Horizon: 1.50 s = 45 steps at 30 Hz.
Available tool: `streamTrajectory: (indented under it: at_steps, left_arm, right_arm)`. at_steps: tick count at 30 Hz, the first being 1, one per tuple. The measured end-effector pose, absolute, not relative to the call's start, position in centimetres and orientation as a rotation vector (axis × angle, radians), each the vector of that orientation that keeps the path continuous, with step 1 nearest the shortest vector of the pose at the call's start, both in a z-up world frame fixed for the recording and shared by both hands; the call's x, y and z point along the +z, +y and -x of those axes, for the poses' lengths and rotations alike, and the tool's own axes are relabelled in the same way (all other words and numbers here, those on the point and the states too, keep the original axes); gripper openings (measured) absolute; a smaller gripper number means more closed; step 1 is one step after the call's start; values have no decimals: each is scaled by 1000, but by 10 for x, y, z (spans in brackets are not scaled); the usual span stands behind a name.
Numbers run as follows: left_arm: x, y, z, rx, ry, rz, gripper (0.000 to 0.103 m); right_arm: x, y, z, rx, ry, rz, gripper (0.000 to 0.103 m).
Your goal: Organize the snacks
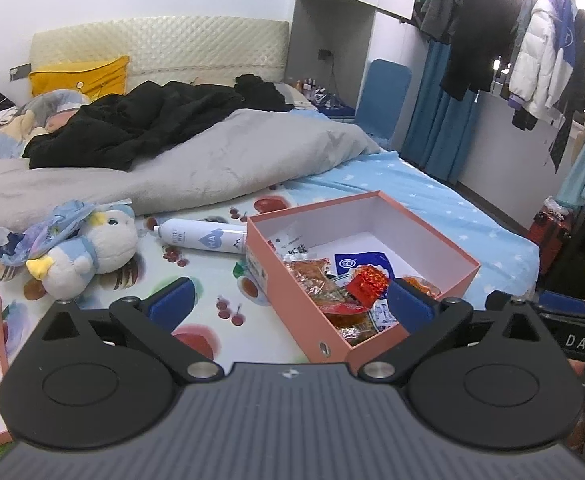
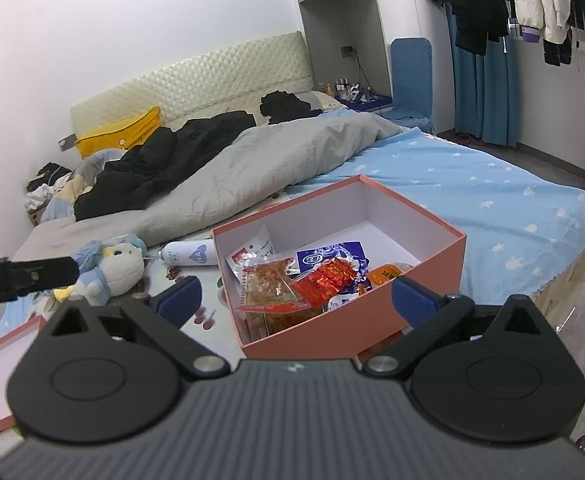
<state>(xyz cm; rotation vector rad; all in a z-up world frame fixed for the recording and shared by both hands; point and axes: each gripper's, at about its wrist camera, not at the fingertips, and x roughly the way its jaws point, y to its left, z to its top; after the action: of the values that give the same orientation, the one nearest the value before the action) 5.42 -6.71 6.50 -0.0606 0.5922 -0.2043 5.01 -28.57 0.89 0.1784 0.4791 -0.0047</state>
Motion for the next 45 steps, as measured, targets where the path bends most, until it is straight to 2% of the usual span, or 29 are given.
streamTrajectory:
  at_steps: [45]
  left_arm:
    - [65,-67,-54,-192,606,84,103]
  right_arm:
    - [9,-291,-50,-21,487,-185,103]
